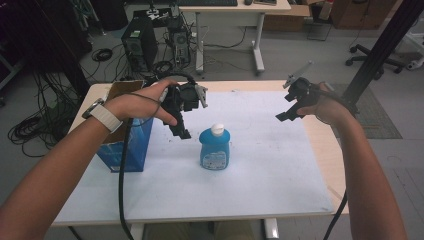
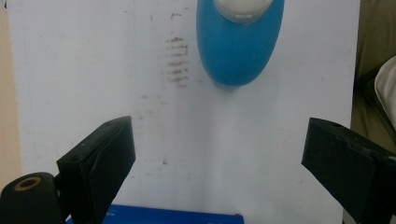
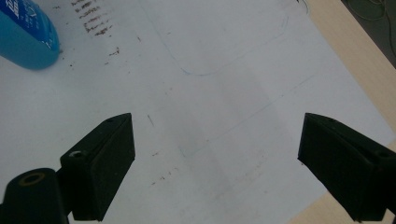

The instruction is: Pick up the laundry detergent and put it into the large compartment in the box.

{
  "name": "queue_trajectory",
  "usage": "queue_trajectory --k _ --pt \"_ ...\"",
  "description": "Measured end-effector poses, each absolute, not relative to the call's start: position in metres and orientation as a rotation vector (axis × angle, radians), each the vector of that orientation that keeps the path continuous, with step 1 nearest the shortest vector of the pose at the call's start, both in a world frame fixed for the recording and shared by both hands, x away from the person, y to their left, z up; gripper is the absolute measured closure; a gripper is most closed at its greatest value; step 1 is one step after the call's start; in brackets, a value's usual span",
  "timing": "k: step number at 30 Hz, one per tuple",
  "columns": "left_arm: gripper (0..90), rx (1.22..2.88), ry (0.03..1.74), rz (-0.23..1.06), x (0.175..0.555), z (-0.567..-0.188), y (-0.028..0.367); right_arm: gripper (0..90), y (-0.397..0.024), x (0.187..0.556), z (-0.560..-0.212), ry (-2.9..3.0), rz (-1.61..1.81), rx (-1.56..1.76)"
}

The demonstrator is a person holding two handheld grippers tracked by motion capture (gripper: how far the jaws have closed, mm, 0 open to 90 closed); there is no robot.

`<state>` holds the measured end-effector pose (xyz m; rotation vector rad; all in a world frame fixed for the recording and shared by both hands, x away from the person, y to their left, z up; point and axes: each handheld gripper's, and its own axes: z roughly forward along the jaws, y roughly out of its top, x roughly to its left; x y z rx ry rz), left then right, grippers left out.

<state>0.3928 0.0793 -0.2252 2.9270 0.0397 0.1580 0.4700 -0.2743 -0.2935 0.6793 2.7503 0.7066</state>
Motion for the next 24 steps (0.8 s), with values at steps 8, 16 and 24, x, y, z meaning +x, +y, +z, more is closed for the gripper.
queue_trajectory --k 8,16,24 --pt "9.1 2.914 0.05 0.166 0.391 -0.222 0.079 11.1 -0.275 0.468 -0.292 2.748 0.709 0.677" --pt "9.1 2.904 0.054 0.173 0.39 -0.219 0.08 11.1 -0.276 0.467 -0.289 2.746 0.713 0.672" --pt "8.9 2.897 0.045 0.202 0.388 -0.213 0.08 11.1 -0.275 0.467 -0.29 2.75 0.709 0.663"
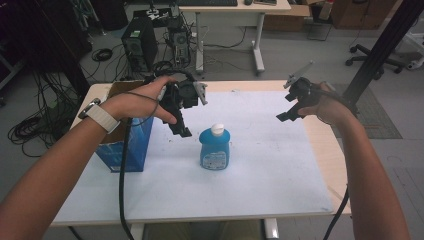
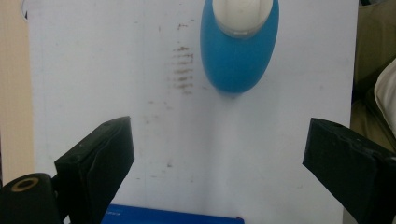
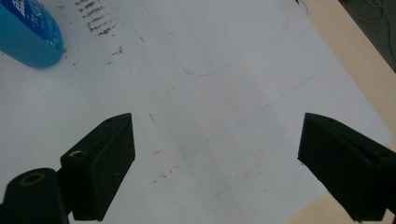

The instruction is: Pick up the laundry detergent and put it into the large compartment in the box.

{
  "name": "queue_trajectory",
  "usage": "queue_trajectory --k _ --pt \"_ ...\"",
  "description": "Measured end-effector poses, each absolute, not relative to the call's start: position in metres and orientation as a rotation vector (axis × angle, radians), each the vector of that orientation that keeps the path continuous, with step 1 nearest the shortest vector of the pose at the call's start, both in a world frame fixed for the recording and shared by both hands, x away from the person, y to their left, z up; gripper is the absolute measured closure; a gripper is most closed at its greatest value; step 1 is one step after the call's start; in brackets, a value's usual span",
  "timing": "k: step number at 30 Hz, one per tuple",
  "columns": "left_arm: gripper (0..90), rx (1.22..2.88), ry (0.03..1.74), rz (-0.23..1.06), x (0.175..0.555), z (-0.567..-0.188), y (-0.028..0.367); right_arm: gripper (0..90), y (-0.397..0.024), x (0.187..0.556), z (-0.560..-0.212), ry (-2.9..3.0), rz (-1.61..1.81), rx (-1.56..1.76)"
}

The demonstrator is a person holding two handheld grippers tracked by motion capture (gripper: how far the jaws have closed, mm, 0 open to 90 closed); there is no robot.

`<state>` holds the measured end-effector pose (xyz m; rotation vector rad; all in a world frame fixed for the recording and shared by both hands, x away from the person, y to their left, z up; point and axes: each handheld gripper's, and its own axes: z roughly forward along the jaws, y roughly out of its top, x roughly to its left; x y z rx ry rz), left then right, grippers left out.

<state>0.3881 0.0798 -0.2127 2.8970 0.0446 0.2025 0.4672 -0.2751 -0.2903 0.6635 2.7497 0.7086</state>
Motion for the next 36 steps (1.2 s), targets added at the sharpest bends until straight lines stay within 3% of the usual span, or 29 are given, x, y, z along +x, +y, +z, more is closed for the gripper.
queue_trajectory --k 36 --pt "6.1 2.859 -0.011 0.215 0.382 -0.192 0.048 11.1 -0.277 0.466 -0.287 2.737 0.726 0.663"
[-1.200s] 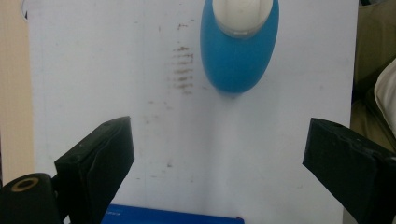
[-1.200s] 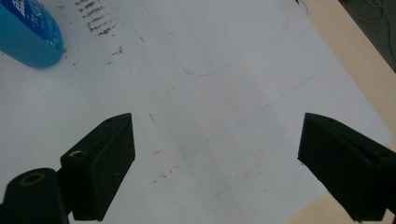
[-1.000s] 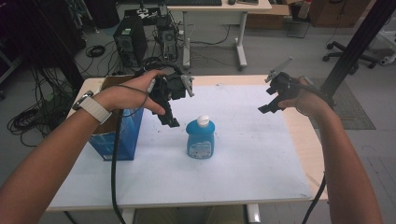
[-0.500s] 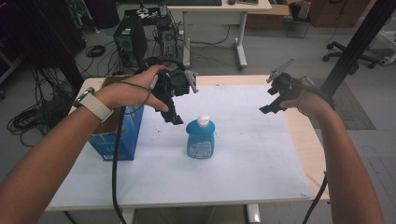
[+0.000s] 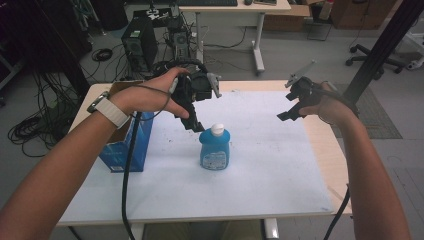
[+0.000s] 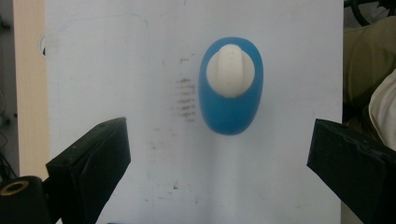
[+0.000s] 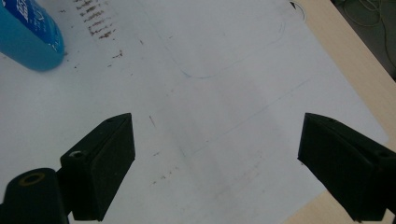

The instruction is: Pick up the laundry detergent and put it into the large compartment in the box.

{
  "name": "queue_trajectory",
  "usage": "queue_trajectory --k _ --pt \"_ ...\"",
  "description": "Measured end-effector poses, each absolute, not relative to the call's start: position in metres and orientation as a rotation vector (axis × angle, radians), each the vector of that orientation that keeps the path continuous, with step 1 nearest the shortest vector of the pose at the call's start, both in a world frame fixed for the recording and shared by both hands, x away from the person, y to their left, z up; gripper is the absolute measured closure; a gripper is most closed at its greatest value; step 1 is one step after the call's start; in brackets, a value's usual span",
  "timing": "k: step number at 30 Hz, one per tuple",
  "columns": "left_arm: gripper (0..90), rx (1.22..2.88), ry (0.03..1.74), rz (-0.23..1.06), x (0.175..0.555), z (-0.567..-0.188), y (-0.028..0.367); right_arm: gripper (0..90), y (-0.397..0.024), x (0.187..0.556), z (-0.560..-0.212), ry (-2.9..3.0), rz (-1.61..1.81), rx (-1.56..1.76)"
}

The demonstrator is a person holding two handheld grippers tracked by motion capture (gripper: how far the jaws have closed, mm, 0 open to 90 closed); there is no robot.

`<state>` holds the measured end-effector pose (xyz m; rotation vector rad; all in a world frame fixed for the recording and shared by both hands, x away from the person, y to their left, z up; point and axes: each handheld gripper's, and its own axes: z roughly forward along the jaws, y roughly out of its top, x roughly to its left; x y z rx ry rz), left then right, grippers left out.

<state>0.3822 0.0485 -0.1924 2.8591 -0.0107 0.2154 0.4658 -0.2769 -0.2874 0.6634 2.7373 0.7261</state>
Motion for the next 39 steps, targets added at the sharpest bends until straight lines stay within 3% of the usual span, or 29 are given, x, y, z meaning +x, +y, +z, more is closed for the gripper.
queue_trajectory --k 21,39 --pt "6.5 2.886 -0.12 0.155 0.387 -0.216 0.024 11.2 -0.276 0.469 -0.29 2.741 0.724 0.661" --pt "6.6 2.907 -0.108 0.133 0.391 -0.23 0.013 11.1 -0.279 0.469 -0.29 2.732 0.73 0.666"
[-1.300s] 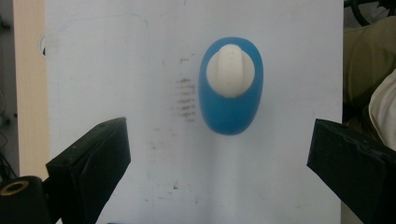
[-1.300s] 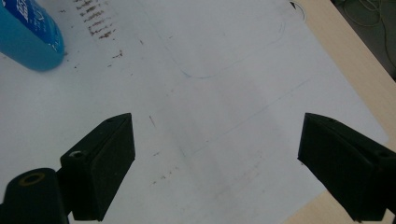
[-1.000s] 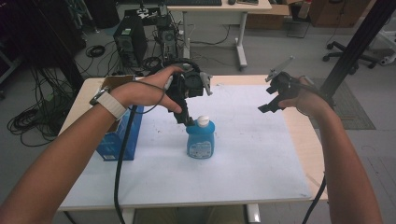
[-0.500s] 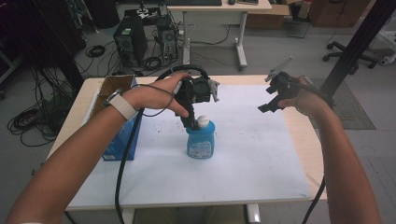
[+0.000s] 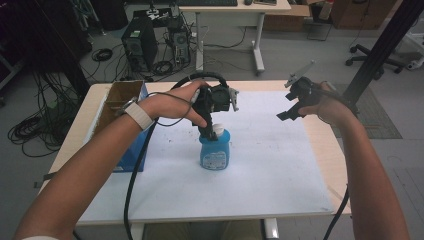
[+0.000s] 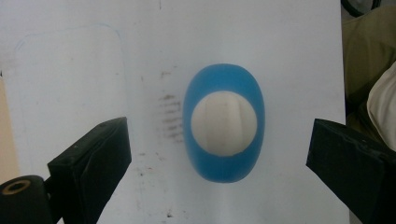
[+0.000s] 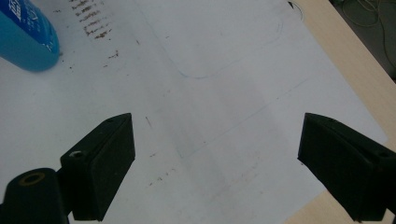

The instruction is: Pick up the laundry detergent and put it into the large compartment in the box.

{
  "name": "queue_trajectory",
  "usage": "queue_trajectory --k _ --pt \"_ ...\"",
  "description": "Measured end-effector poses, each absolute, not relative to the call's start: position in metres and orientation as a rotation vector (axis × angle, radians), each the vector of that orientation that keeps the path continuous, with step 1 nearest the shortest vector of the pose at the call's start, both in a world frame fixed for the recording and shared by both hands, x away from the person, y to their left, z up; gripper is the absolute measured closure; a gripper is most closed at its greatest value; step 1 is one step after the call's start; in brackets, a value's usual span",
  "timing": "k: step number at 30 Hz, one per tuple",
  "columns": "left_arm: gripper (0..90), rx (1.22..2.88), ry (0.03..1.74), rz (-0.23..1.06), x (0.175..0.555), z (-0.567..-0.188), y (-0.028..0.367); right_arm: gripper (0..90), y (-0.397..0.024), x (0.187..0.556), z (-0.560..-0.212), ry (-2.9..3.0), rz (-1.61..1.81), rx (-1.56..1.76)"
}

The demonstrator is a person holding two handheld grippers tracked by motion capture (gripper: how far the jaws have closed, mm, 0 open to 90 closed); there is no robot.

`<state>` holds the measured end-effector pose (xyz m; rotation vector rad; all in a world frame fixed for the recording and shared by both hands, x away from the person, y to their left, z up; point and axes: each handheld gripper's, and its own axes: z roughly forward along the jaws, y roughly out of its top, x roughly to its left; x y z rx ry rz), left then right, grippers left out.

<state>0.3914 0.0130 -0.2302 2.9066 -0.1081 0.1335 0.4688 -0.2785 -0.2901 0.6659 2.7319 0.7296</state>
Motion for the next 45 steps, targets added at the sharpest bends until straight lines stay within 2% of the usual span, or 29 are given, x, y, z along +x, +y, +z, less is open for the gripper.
queue_trajectory --k 45 --pt "7.2 2.925 -0.107 0.08 0.399 -0.272 0.006 11.1 -0.278 0.472 -0.297 2.743 0.731 0.664"
